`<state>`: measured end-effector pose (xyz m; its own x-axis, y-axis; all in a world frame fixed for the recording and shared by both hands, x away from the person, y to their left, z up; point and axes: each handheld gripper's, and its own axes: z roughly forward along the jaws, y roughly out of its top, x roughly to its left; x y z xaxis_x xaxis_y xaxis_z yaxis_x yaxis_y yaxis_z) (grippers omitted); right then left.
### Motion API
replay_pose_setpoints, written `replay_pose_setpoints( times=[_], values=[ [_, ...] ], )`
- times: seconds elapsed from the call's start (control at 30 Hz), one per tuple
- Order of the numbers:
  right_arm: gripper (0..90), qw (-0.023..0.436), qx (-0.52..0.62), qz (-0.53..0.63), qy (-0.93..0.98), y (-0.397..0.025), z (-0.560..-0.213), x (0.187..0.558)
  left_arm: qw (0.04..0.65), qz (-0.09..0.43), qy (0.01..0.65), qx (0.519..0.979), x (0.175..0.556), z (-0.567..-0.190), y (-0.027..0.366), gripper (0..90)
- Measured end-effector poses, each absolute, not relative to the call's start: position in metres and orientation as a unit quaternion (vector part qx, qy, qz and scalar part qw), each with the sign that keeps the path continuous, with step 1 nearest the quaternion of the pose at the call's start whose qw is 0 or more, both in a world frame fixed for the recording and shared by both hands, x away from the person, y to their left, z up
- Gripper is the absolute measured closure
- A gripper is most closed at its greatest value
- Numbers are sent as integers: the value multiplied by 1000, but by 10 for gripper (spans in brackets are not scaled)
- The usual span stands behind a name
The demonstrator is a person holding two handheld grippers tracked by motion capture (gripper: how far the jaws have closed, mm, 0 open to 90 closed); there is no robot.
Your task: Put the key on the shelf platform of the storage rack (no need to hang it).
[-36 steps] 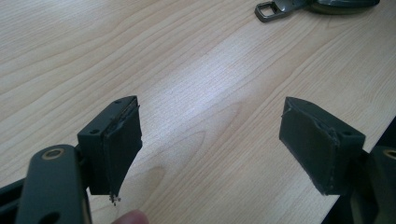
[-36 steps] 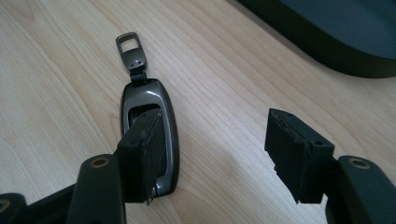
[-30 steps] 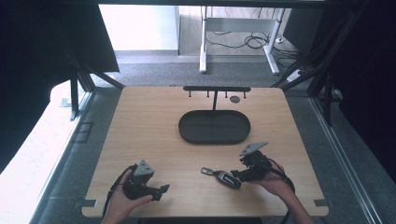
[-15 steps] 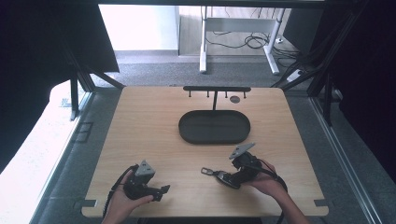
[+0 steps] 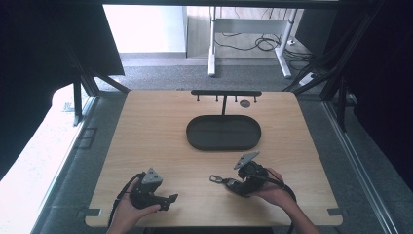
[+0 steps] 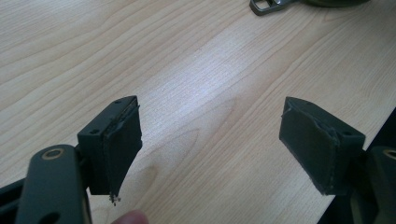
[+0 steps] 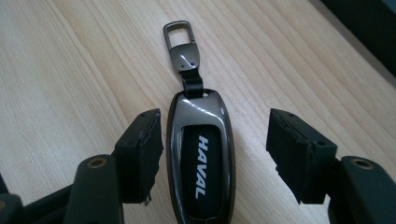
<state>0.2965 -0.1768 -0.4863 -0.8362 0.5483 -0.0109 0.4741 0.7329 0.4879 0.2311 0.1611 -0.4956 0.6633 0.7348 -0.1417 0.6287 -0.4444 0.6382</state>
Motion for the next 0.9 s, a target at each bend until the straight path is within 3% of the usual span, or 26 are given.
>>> replay_pose_setpoints(
  times=[0.9],
  values=[
    [348, 68, 253, 181, 948, -158, -503, 294, 335, 75, 401, 849, 232, -499, 161, 213]
  ],
)
